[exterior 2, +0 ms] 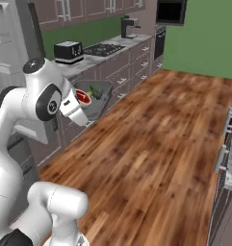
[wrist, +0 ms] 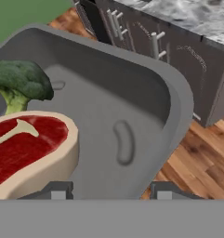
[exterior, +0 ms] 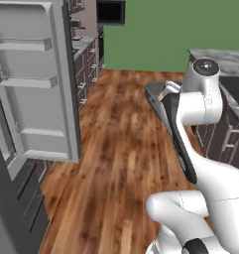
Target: Place the tupperware containing the steak and broccoli meal in the microwave. Close the microwave door and press the start button to reheat the meal.
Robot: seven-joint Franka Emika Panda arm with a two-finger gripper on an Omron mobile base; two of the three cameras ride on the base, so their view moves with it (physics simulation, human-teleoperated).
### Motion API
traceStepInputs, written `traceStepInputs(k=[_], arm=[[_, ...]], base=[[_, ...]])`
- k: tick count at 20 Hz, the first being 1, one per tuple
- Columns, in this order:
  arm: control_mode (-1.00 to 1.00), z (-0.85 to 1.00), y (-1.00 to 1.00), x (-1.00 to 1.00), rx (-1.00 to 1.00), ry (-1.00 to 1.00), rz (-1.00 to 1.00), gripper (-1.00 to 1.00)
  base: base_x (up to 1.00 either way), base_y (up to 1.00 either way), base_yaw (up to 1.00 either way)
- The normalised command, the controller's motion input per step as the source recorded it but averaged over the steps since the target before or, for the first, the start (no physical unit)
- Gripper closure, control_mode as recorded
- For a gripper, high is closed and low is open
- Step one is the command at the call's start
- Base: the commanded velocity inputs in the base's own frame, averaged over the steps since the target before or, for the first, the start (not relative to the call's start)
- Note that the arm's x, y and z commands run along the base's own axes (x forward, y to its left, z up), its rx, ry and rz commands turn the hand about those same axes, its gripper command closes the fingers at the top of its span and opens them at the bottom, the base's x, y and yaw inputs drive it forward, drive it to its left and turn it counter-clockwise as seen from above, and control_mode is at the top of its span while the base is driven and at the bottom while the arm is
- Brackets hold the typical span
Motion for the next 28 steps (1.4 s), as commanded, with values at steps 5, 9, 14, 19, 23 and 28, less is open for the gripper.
traceStepInputs(k=[5,9,14,19,23,28], arm=[[1.00,0.00,0.00,0.00,0.00,0.00,0.00,1.00],[1.00,0.00,0.00,0.00,0.00,0.00,0.00,1.00],[1.00,0.00,0.00,0.00,0.00,0.00,0.00,1.00],[1.00,0.00,0.00,0.00,0.00,0.00,0.00,1.00],[1.00,0.00,0.00,0.00,0.00,0.00,0.00,1.00],[1.00,0.00,0.00,0.00,0.00,0.00,0.00,1.00]], base=[[0.33,0.00,-0.46],[0.76,-0.01,-0.34],[0.99,0.00,-0.24],[1.00,0.00,-0.08],[1.00,0.00,-0.01],[1.00,0.00,0.06]])
